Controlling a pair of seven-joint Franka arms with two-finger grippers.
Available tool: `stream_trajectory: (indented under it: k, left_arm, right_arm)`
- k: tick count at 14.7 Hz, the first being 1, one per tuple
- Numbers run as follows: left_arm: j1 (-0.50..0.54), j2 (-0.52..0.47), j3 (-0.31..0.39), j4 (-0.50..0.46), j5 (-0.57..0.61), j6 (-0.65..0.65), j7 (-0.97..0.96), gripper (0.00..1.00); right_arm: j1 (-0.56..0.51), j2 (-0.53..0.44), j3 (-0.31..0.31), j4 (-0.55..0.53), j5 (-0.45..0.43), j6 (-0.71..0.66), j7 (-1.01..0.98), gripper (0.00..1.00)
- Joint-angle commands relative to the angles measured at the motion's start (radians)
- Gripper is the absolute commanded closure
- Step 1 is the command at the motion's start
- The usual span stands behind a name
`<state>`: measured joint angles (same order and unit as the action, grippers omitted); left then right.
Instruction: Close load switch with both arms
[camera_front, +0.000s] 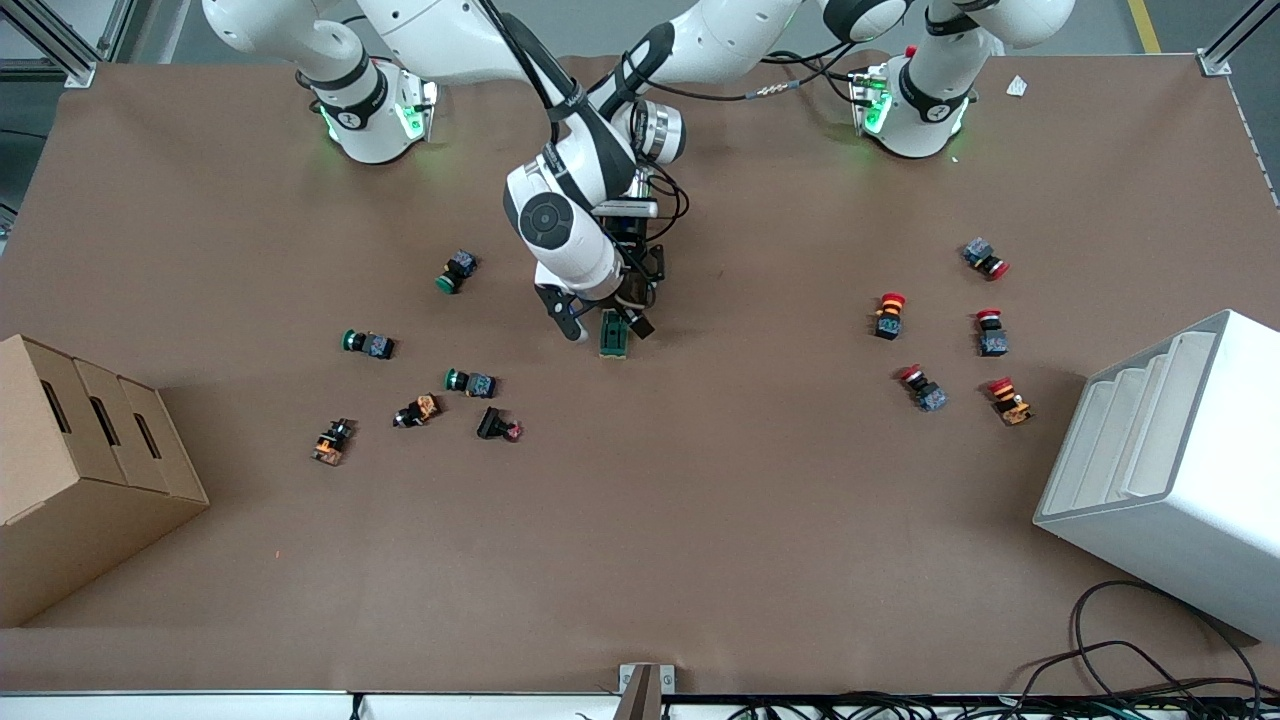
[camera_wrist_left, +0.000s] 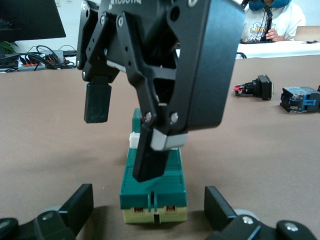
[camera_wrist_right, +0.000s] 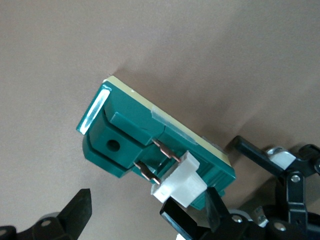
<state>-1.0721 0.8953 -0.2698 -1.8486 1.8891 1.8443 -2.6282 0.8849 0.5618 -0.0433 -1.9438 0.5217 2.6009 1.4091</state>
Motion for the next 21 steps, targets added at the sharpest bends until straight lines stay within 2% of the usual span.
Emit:
stream_trajectory:
  k: [1, 21]
  left_arm:
    - [0.001, 0.028, 0.006, 0.023, 0.028, -0.010, -0.003, 0.01]
    - [0.004, 0.019, 0.004, 0.012, 0.027, -0.010, -0.004, 0.01]
  right_arm:
    - [0.011, 0.010, -0.009, 0.016, 0.021, 0.007, 0.005, 0.00]
    - [-0.069, 0.010, -0.015, 0.097, 0.008, -0.010, -0.018, 0.00]
